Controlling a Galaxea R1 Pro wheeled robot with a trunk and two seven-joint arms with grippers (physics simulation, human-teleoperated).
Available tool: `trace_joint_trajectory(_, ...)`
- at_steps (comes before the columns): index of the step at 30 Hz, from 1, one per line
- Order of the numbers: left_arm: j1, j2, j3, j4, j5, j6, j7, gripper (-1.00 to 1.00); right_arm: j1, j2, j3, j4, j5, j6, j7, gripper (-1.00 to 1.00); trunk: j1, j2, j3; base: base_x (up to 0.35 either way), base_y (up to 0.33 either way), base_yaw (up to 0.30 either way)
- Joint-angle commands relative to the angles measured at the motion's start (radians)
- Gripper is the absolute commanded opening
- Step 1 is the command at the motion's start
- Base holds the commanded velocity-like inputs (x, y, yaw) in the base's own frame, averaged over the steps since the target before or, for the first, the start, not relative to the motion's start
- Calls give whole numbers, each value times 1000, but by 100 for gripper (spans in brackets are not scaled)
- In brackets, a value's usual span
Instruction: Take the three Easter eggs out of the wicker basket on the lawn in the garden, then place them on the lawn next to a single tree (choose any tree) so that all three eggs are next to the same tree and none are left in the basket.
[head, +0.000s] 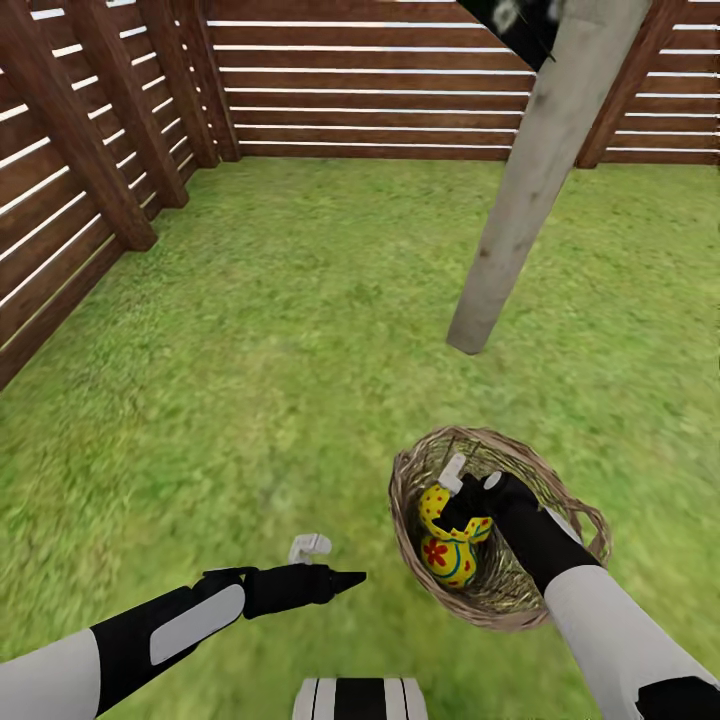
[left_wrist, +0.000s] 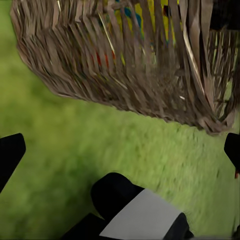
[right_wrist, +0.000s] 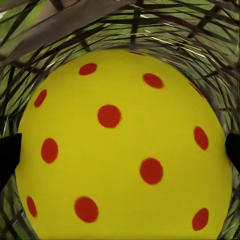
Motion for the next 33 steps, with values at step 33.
trace_joint_trajectory(33,-1,8,-2,0,12,4,-2,100,0,7,-102,-2,-67,138,4,-100,-123,224,119,-83,6,-40)
